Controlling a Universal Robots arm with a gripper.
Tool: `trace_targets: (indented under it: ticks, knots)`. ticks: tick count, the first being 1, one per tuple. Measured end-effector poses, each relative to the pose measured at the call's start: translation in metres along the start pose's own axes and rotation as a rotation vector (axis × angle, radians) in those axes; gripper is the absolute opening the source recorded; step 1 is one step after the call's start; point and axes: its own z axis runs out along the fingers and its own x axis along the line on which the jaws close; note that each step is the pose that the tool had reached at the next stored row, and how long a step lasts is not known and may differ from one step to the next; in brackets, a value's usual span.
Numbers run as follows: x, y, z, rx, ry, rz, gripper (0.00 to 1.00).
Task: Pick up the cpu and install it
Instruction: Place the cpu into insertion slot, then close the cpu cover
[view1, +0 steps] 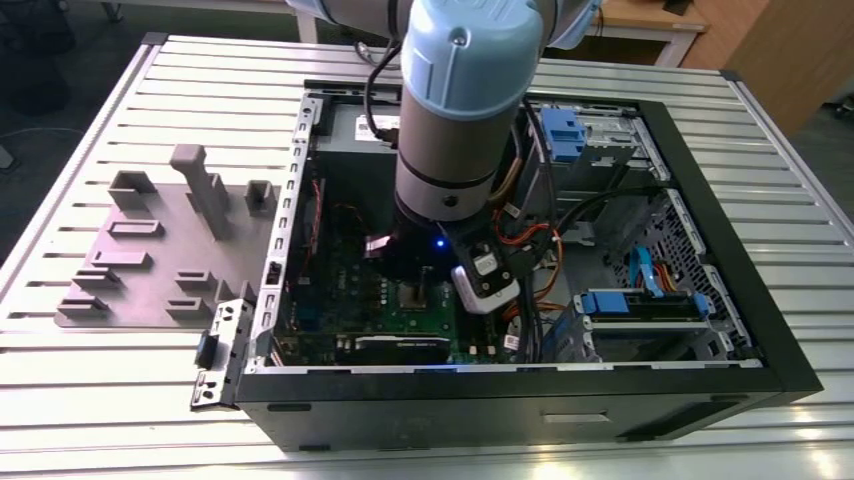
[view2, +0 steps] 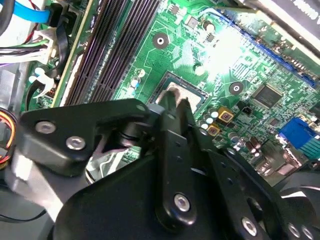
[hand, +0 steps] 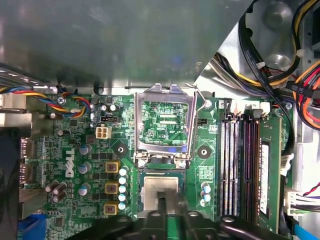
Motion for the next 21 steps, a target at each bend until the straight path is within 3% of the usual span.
trace_targets:
  ticks: [3, 7, 11, 21]
  knots:
    - [0.0016, -0.0001, -0.0001, -0.0014, 0.0001, 0.000, 0.11]
    - [0.0047, 0.0000, 0.0001, -0.0024, 0.0000, 0.002, 0.11]
    - [0.0057, 0.0001, 0.0001, -0.0030, -0.0011, 0.038, 0.11]
    - [0.0058, 0.0001, 0.0001, -0.0031, -0.0013, 0.040, 0.11]
